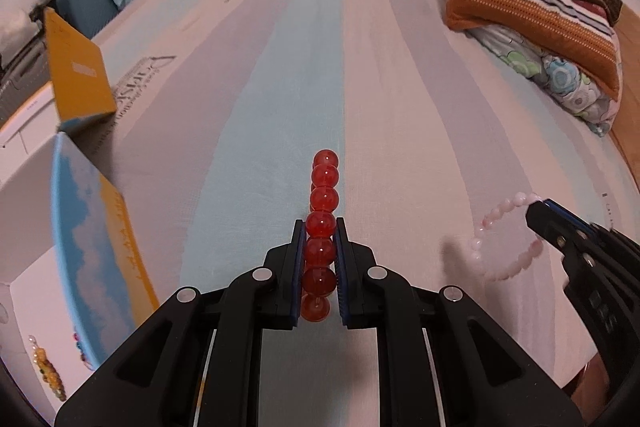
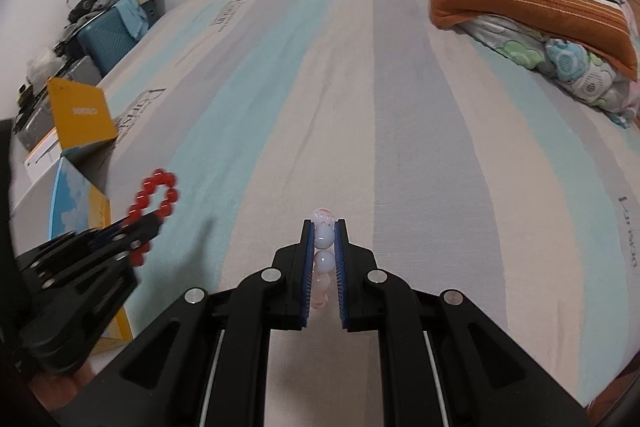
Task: Organize jewelry
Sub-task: 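Carry the red and pink-white bracelets over the open white box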
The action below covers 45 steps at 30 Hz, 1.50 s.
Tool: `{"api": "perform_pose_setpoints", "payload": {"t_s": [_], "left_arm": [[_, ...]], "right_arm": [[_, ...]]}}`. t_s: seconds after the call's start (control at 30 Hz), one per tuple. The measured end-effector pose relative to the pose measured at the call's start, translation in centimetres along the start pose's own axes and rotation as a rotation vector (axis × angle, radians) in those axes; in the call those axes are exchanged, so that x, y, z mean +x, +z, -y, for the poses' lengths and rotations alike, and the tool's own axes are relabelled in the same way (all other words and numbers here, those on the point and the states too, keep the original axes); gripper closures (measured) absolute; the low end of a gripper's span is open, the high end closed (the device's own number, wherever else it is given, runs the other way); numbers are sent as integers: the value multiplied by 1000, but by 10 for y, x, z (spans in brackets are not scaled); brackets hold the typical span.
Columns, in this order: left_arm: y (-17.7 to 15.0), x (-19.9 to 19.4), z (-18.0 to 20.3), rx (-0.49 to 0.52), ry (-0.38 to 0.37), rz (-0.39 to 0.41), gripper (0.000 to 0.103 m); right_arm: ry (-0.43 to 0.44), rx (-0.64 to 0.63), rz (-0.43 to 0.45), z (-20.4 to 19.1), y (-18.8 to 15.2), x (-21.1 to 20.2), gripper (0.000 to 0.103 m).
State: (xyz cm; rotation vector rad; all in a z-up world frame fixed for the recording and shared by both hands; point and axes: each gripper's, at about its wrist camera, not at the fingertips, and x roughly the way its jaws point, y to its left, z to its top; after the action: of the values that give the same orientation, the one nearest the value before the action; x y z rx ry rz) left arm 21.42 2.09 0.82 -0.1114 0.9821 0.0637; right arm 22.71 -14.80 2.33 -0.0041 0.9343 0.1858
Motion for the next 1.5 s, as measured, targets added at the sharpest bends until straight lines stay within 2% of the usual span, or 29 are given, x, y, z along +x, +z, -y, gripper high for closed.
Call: {"api": "perform_pose_setpoints", "payload": {"t_s": [0.33,0.57,0.87,1.23,1.5], "left_arm": [[-5,-31,-10,-13,12,44,90],[-11,-56,-16,-6,63,80,90],[-16,-80,-47,-52,94,113,90],[-25,-115,-74,-77,144,168,90],[-34,-137,-108,-115,172,191,90]], "right_arm": [[28,10,43,-13,9,-27,94],[33,-16,50,-33,15,-42,94],[35,-62,56,-62,12,-50,94],[82,-88,69,-96,16,-59,94],[112,-117,92,-127,14,-75,94]]}}
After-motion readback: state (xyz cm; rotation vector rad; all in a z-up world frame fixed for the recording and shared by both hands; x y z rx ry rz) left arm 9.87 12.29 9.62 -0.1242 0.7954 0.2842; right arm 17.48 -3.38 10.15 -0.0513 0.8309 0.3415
